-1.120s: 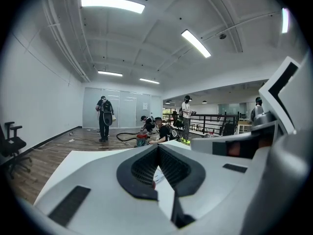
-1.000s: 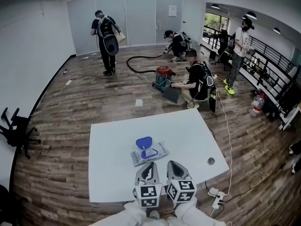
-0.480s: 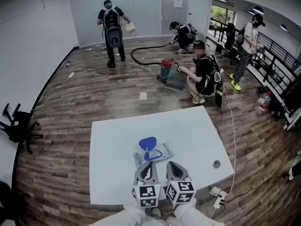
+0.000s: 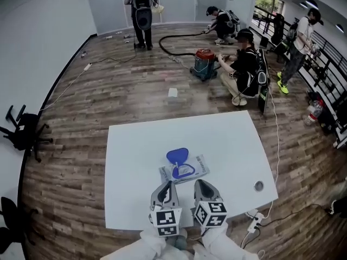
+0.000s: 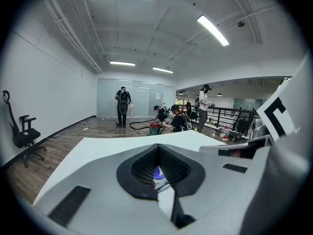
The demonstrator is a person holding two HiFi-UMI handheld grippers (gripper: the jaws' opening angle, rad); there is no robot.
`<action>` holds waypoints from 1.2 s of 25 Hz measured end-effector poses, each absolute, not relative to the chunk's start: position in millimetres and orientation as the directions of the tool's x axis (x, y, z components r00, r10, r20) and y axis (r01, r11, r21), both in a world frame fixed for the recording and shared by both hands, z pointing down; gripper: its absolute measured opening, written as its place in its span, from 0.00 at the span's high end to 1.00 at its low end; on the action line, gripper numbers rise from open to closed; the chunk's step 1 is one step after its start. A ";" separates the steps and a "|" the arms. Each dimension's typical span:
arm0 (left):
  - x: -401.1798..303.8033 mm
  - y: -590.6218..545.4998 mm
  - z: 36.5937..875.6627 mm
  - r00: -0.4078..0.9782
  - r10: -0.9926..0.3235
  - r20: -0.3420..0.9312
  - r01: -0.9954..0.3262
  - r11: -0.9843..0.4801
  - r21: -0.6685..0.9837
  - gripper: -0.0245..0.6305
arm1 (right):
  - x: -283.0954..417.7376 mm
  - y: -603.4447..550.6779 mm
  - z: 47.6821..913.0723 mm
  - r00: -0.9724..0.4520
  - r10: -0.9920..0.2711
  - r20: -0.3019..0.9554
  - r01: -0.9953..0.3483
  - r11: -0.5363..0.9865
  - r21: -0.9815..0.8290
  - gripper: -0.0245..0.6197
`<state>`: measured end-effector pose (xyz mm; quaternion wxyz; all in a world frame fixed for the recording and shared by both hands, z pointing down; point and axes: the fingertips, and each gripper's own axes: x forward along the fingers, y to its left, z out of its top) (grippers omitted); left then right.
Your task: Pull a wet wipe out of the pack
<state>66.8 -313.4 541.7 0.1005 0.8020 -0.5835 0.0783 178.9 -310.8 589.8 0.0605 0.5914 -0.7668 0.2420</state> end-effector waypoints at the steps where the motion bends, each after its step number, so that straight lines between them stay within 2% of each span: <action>1: 65.1 -315.0 544.8 0.303 -0.920 0.250 -0.953 -0.295 0.070 0.96 | 177.4 -314.8 593.8 -0.301 -0.873 0.384 -0.933 0.188 -0.305 0.95; 7: 58.0 -326.5 561.6 0.294 -0.911 0.287 -0.956 -0.286 0.073 0.96 | 169.9 -339.5 615.2 -0.317 -0.852 0.417 -0.930 0.193 -0.314 0.94; 23: 40.2 -360.3 581.9 0.281 -0.902 0.329 -0.960 -0.266 0.088 0.96 | 140.0 -376.7 661.1 -0.385 -0.765 0.516 -0.915 0.242 -0.324 0.78; 30: 33.0 -370.5 591.4 0.271 -0.900 0.341 -0.963 -0.252 0.101 0.96 | 136.8 -388.3 675.6 -0.381 -0.739 0.556 -0.919 0.239 -0.312 0.76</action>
